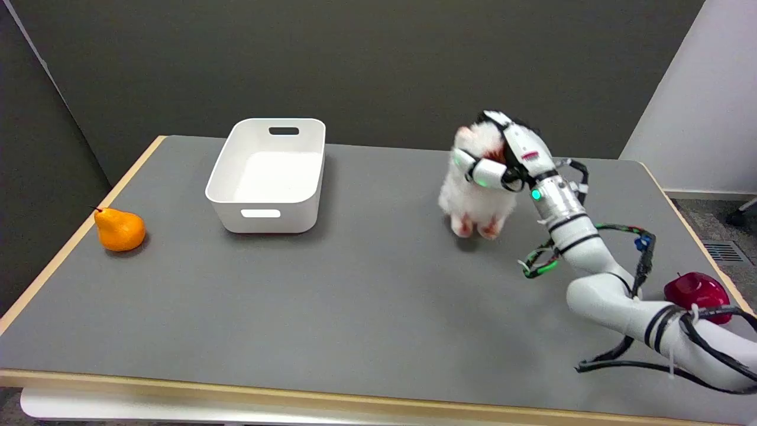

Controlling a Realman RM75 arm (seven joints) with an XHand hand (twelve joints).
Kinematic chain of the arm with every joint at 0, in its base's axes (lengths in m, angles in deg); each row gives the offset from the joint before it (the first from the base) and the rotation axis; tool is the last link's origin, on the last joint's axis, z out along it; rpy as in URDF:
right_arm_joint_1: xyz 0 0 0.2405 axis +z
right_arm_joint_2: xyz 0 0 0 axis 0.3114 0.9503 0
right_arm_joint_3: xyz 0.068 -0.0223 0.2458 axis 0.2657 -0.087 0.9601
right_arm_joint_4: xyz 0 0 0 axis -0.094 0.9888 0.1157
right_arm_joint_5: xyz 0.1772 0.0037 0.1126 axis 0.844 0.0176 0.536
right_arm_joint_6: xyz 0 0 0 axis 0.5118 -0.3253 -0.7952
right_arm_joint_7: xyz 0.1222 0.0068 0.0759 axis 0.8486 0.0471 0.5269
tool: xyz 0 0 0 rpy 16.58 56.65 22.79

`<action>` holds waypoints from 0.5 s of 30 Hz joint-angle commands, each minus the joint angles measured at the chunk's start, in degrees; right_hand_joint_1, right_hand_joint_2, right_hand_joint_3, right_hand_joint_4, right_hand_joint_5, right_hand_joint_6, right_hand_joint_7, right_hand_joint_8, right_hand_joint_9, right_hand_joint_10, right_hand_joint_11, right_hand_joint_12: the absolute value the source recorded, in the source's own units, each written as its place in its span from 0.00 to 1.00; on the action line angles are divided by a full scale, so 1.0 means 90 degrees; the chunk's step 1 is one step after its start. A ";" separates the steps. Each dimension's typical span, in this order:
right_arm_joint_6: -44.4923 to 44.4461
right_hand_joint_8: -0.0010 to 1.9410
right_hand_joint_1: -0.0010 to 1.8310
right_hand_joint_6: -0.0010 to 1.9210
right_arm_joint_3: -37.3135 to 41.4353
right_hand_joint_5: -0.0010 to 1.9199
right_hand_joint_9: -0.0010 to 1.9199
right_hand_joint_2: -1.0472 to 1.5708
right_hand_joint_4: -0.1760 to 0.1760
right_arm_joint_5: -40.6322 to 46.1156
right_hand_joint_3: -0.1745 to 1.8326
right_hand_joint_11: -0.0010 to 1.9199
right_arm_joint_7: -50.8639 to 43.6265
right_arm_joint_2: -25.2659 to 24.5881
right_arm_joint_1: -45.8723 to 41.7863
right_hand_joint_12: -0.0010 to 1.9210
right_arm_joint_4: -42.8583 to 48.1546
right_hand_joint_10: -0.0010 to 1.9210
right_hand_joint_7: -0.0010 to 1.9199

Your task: Place the plush toy into the white container.

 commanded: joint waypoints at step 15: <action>-0.0392 1.00 0.43 1.00 -0.2340 0.21 0.35 0.89 0.25 -0.2836 0.30 0.08 0.1744 -0.2624 0.4279 1.00 -0.1605 1.00 0.12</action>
